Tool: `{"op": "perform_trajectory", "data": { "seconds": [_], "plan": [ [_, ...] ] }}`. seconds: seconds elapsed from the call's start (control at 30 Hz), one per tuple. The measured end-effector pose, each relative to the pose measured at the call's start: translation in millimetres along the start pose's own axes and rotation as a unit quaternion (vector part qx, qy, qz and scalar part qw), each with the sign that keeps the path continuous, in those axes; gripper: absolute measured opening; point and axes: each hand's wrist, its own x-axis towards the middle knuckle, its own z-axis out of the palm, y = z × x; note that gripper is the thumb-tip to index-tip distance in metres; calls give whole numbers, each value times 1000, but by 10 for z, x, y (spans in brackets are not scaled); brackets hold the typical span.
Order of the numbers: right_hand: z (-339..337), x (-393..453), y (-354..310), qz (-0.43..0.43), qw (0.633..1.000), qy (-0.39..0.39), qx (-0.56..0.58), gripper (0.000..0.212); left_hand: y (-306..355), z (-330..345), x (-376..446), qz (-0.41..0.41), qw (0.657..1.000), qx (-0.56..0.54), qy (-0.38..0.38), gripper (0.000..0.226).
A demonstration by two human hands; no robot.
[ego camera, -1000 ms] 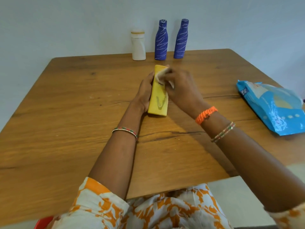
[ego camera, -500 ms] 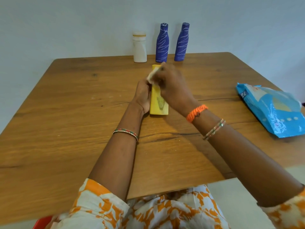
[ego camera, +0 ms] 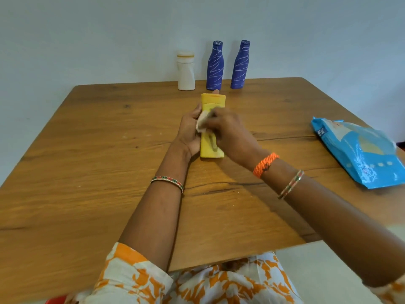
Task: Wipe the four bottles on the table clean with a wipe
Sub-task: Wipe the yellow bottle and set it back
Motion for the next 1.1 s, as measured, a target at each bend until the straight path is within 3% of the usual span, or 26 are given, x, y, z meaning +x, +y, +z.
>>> {"op": "perform_trajectory", "data": {
  "seconds": [0.1,0.17,0.27,0.4,0.57,0.7,0.9,0.97,1.1],
  "plan": [
    [-119,221,63,22,997,80,4,31,4,-10,-21,-6,999,33,-11,33],
    [-91,207,45,25,996,88,7,33,15,-11,-24,-11,1000,22,-12,35],
    [40,-52,-43,5,1000,26,1,38,43,20,-43,-14,999,-14,-25,42],
    [112,-376,-179,-59,994,-86,-44,30,27,33,-18,-23,999,-22,-26,47],
    [52,-484,40,-177,974,-107,-91,27,22,70,-14,-33,999,-3,-28,50],
    [-46,-313,290,-69,997,23,-23,26,20,70,2,-28,998,22,-45,47],
    [-97,112,355,31,986,154,48,26,0,1,35,-61,996,61,-8,49],
    [-82,120,369,55,984,152,76,25,-19,7,47,-58,995,77,3,49],
    [59,-218,198,16,994,23,102,30,-29,22,69,-62,994,83,28,56]
  ]
}}
